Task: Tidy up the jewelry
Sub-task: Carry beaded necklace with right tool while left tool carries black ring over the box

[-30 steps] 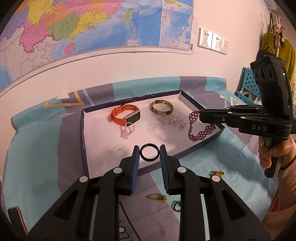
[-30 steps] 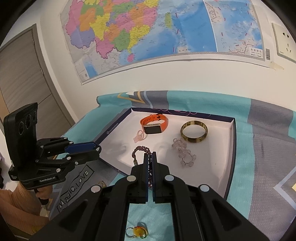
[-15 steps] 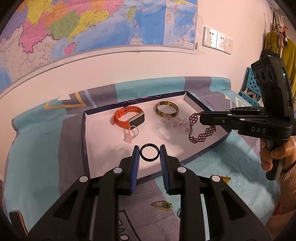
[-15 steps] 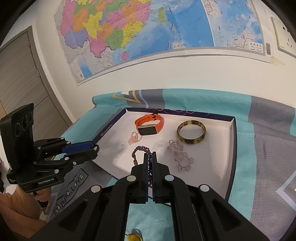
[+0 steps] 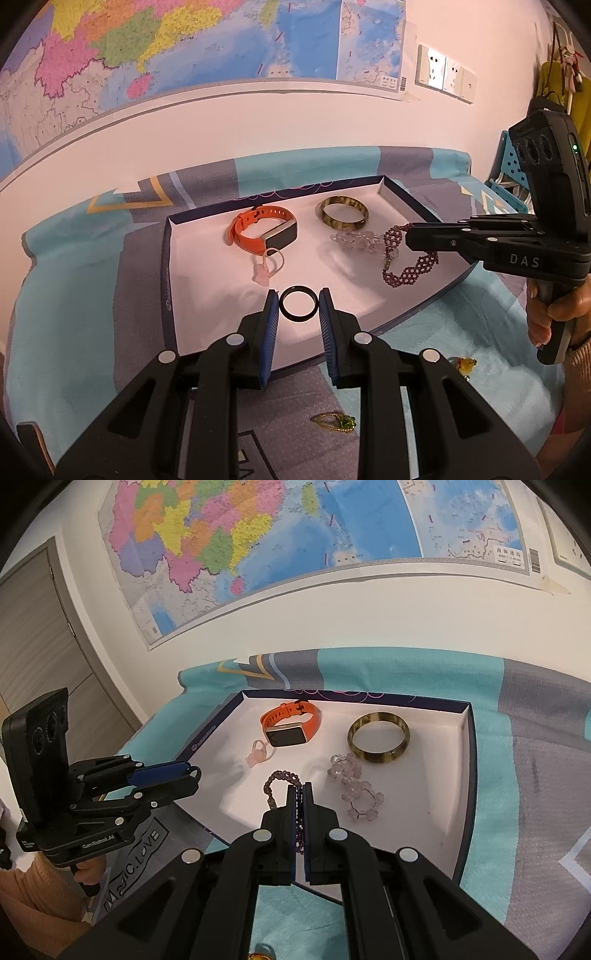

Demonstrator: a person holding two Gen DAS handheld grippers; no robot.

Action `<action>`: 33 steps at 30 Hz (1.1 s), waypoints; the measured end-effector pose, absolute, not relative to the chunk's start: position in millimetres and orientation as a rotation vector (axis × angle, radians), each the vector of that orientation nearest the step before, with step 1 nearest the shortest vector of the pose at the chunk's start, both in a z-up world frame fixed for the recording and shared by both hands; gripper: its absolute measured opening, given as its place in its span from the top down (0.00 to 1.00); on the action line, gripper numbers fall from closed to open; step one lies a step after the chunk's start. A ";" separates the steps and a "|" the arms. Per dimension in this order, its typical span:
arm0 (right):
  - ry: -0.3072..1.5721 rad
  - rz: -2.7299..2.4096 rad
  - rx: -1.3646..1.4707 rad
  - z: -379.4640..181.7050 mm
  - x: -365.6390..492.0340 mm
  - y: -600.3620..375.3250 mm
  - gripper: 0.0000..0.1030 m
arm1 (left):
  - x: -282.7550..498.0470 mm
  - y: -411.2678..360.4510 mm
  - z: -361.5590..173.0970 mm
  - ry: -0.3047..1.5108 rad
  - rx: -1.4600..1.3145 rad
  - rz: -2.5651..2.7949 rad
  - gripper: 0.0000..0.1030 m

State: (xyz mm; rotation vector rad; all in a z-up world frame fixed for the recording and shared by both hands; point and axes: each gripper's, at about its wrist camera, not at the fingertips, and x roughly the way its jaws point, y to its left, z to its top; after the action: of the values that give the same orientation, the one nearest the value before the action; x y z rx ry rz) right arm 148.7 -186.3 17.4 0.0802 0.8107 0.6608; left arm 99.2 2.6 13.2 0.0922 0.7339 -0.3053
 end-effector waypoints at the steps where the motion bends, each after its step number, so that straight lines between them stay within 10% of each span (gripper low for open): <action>1: 0.812 0.661 0.081 17.0 149.3 -186.6 0.98 | 100.1 2.5 12.7 0.735 0.092 -0.303 0.78; 33: 0.853 0.645 0.104 4.4 162.1 -187.1 0.98 | 122.8 1.7 0.5 0.780 0.088 -0.264 0.78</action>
State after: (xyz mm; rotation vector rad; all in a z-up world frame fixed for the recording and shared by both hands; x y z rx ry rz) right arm 162.1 -187.1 4.4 0.1042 0.8529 0.6450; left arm 122.8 1.7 0.5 0.0882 0.7801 -0.2638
